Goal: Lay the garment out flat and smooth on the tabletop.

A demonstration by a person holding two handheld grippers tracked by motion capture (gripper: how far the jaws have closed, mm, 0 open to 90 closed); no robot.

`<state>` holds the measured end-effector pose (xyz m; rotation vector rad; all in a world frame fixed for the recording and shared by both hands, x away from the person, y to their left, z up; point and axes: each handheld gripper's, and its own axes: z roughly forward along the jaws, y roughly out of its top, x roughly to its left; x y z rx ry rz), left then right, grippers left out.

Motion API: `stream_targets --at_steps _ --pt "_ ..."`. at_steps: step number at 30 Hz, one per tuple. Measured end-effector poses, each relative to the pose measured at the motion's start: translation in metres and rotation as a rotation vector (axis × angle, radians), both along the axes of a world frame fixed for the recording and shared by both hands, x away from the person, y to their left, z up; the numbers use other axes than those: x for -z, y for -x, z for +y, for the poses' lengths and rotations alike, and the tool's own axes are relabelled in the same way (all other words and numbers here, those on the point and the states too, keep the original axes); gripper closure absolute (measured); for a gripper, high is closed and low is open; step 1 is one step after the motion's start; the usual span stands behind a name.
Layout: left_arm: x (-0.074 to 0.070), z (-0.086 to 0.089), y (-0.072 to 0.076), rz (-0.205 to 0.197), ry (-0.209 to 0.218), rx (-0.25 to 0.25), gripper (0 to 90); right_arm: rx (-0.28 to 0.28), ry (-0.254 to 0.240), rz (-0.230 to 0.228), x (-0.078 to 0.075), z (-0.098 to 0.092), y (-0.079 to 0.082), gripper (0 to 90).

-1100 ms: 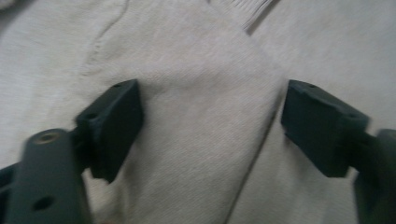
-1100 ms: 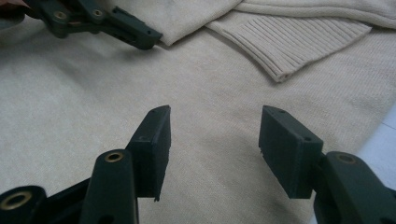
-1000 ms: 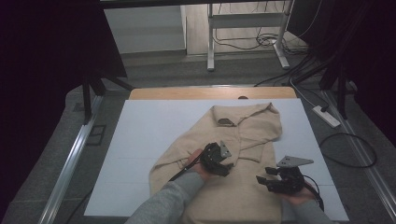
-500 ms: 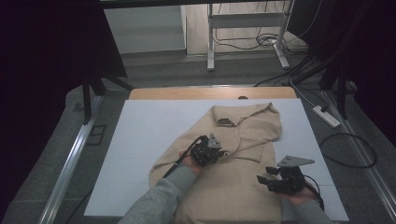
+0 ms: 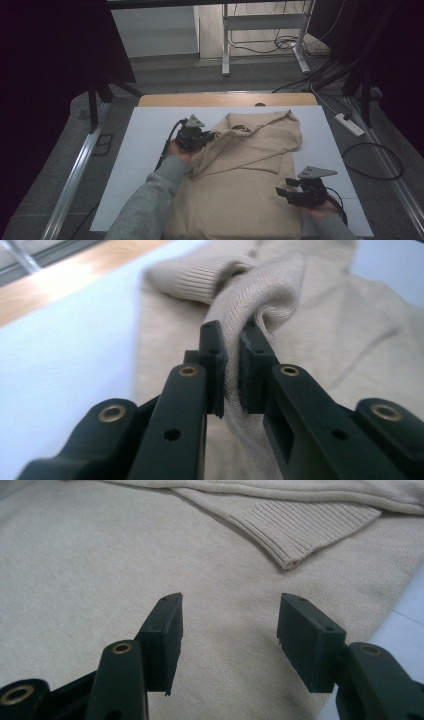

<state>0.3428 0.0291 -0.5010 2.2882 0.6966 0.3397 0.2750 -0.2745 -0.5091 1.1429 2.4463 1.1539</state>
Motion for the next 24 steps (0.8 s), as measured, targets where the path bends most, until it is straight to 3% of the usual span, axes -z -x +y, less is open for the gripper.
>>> stream_targets --at_steps 5,10,17,22,23,24 --pt "-0.015 0.023 -0.011 -0.007 0.059 -0.055 82.7 0.004 -0.001 -0.002 0.0 -0.001 0.0 43.6" --pt "-0.037 0.061 -0.03 -0.001 0.138 -0.141 82.8 0.008 -0.002 -0.003 0.0 -0.002 -0.001 43.6" --pt "-0.049 0.104 -0.058 -0.001 0.163 -0.232 82.8 0.015 0.003 0.0 0.0 -0.002 -0.001 43.6" --pt "-0.05 0.135 -0.08 0.003 0.187 -0.307 80.5 0.017 0.004 0.001 0.001 -0.003 -0.002 43.6" --pt "-0.05 0.141 -0.084 0.005 0.188 -0.324 74.3 0.019 0.004 0.003 0.001 -0.003 -0.002 43.6" --pt "-0.049 0.146 -0.088 0.01 0.191 -0.343 61.4 0.021 0.005 0.005 0.001 -0.003 -0.002 43.6"
